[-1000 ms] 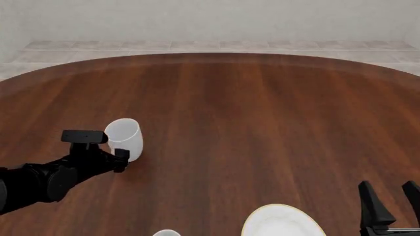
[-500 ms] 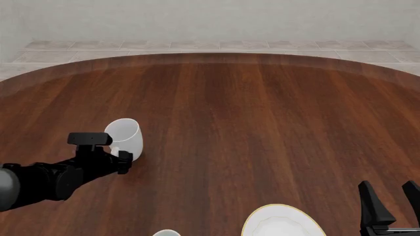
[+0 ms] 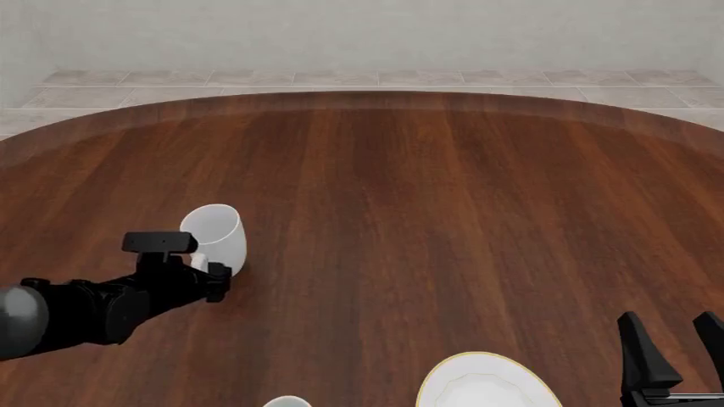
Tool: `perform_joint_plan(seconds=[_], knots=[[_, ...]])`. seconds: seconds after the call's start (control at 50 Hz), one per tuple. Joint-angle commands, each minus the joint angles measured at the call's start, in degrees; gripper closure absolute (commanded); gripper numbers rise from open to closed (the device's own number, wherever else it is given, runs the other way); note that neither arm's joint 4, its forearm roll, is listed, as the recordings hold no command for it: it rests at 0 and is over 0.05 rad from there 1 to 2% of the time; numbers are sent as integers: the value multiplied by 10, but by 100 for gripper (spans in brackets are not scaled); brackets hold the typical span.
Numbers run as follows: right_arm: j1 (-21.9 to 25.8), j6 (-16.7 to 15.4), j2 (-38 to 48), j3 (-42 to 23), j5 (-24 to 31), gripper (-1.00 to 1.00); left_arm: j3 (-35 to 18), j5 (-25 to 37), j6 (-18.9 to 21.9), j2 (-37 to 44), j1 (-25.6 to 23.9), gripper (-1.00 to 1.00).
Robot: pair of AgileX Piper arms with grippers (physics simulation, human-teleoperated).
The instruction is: Put the white mug on the plate.
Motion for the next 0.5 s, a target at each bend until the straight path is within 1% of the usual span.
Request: perform_joint_plan(seconds=[0.02,0.16,0.5], knots=[[0,-1,0,0,0,-100,-2,-9,-2,17,-2,-100],[0,-1,0,0,0,-100,0,-20,-9,31,-4,-100],[0,-1,0,0,0,-100,-5,-20,-8,37,-2,-100]])
